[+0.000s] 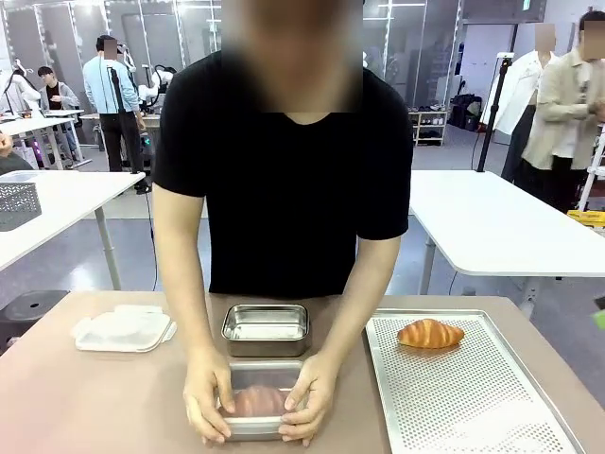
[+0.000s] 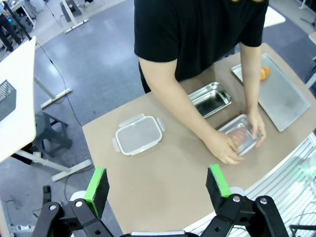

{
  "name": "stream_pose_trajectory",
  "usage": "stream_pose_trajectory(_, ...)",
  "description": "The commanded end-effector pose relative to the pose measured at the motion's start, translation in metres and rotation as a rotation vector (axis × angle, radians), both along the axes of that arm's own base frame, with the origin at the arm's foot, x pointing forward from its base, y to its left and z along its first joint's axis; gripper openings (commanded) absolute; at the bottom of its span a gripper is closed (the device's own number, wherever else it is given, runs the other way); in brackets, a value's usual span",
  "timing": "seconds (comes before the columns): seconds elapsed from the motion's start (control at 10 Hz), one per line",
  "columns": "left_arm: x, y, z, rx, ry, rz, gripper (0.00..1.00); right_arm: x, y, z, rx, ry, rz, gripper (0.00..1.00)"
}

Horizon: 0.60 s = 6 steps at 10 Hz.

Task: Place the bread into the airtight container.
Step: Pick up a Butter Roll and place it into an empty Airtight Container.

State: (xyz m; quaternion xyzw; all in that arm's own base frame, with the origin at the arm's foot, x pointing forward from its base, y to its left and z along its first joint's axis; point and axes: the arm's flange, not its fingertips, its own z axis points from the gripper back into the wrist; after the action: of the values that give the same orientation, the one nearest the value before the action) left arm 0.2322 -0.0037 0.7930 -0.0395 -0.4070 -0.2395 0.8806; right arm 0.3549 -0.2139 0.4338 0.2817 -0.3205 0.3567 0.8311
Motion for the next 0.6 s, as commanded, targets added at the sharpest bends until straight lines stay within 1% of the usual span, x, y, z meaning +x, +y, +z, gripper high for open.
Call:
stream_pose_trajectory(0.0,0.000,-0.001,0.002,0.003,-0.002,0.000,1.00,-0.018,-0.037,-0.030,0.123,-0.021,-0.042,1.00)
stream_pose_trajectory(0.1,0.000,-0.001,0.002,0.003,-0.002,0.000,1.00,-0.038,-0.054,-0.039,0.184,-0.053,-0.078,1.00)
stream_pose_trajectory(0.2,0.000,-0.001,0.002,0.003,-0.002,0.000,1.00,-0.048,-0.057,-0.045,0.237,-0.087,-0.131,1.00)
stream_pose_trajectory(0.3,0.000,-0.001,0.002,0.003,-0.002,0.000,1.00,-0.050,-0.053,-0.050,0.220,-0.089,-0.137,1.00)
stream_pose_trajectory(0.4,0.000,-0.001,0.002,0.003,-0.002,0.000,1.00,-0.052,-0.055,-0.038,0.178,-0.032,-0.107,1.00)
stream_pose_trajectory(0.5,0.000,-0.001,0.002,0.003,-0.002,0.000,1.00,-0.052,-0.055,-0.038,0.178,-0.032,-0.107,1.00)
